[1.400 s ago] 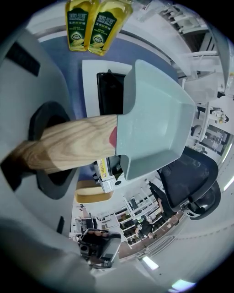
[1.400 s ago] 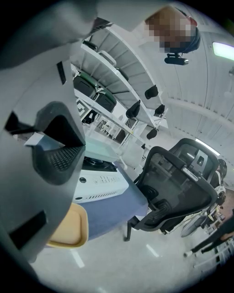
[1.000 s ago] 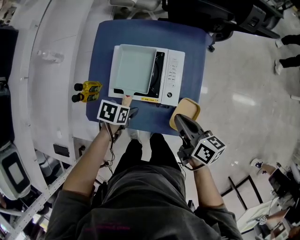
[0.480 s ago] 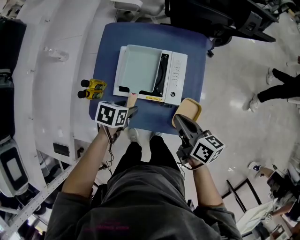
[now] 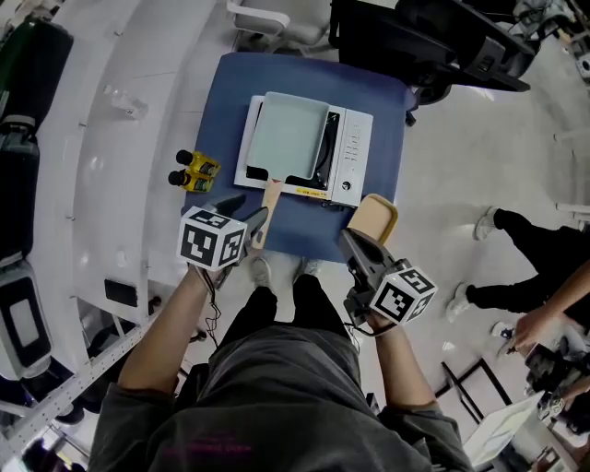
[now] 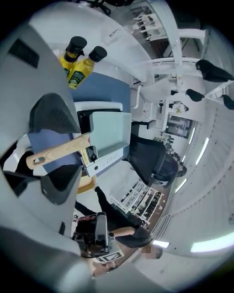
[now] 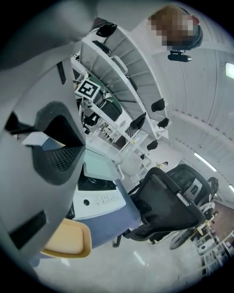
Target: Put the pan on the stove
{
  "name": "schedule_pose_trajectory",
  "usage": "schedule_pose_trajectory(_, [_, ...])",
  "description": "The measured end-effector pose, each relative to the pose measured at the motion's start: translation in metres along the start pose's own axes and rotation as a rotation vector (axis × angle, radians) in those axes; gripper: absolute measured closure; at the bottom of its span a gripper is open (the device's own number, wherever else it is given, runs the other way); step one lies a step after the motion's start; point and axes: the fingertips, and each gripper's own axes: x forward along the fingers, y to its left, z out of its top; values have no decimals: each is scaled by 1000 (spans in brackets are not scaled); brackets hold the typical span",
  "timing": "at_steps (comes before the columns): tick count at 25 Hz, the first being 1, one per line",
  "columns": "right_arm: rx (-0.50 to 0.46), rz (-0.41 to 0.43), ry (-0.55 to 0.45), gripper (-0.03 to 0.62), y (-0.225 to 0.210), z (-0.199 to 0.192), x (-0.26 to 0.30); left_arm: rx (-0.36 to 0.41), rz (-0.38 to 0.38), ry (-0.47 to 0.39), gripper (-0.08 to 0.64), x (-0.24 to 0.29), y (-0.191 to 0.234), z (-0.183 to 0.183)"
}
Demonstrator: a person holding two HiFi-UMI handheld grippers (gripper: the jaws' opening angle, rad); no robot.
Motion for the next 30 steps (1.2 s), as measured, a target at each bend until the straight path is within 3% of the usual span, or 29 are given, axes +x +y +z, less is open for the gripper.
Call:
schedule_pose_trajectory(11, [-49, -8, -34, 590, 37, -3, -5, 106, -8, -213, 477, -67, -20, 21])
schedule_pose_trajectory(21, [-97, -8, -56, 589, 70, -4, -5, 182, -6, -358, 528, -124, -30, 30])
schedule_pose_trajectory(30, [-136, -15, -68, 589, 94, -3, -4, 183, -44, -488, 554, -162, -31, 31])
